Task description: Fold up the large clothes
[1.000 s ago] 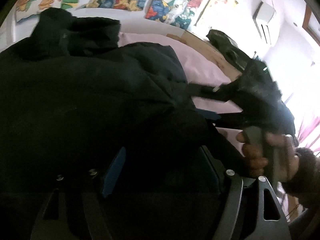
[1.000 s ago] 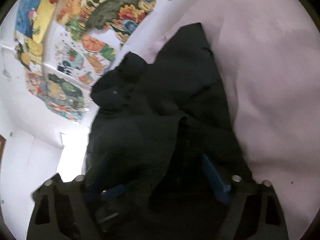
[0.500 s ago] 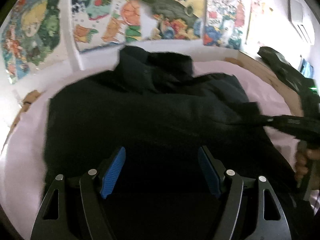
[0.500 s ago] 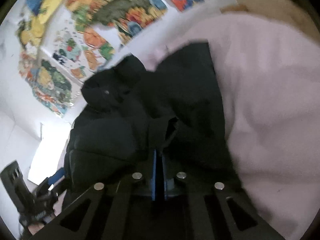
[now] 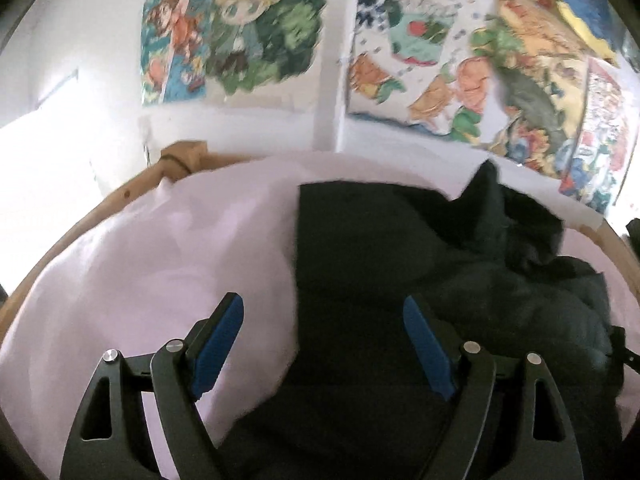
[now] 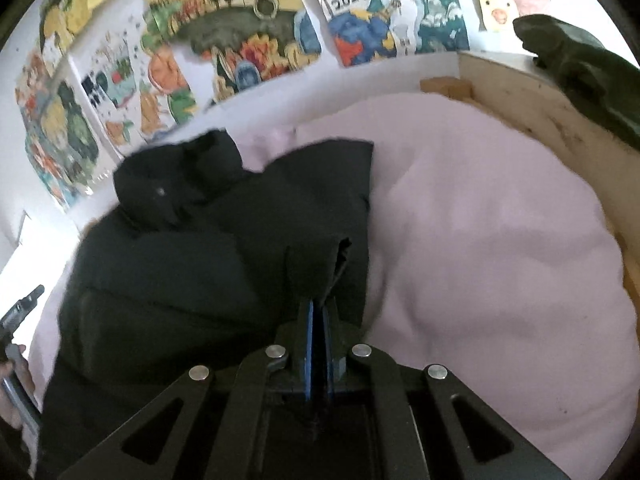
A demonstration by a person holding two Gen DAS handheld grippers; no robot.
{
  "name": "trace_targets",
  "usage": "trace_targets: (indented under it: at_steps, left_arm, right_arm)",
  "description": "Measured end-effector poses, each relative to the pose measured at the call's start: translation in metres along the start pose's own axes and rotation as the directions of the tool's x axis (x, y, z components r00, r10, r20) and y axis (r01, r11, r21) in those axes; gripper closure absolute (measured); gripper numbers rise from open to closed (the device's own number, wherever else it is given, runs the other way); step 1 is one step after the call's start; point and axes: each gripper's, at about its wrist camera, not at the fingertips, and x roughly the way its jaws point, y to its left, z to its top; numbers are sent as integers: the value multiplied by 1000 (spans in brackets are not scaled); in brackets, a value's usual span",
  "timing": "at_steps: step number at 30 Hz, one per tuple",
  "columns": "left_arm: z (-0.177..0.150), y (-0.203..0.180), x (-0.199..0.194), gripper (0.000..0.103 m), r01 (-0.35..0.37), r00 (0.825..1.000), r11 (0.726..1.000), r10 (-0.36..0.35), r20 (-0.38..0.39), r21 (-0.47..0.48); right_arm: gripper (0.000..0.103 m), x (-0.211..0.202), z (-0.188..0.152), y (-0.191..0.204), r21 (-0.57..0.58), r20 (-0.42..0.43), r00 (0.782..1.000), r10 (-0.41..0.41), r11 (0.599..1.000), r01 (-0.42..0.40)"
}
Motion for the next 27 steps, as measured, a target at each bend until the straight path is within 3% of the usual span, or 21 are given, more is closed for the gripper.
trace_targets:
  at_steps: [4,8,10,13,16,21,27]
  left_arm:
    - [-12,7,23,25,9,997,1000,-6,-81,28]
    - [-19,3,41,25,-2,994,999,8,-105,52]
    - [-20,2,46,20,-9,995,998,15,-103,56]
    - [-23,7,54,9,-29,995,999,34,-96,46]
    - [-29,16,64,1,-12,995,1000,12,-102,4]
    - [-38,11,70,1,-47,996,998,50,-71,43]
    - [-45,6,80,1,-42,997,998,45,-64,55]
  right_arm:
    - [92,-1,1,10,-76,16,998,-59,995,60]
    - [79,-2,-1,28,-203,56,992,-115,971,124]
    - [69,-1,-5,40,-317,91,987,-129,936,152]
    - [63,7,-14,50,-440,138,976,-166,873,211]
    - [61,34,-23,52,-514,87,971,-222,825,235]
    - [53,63,-26,44,-520,49,974,-222,827,214]
    - [48,86,-35,31,-516,28,977,-210,834,194]
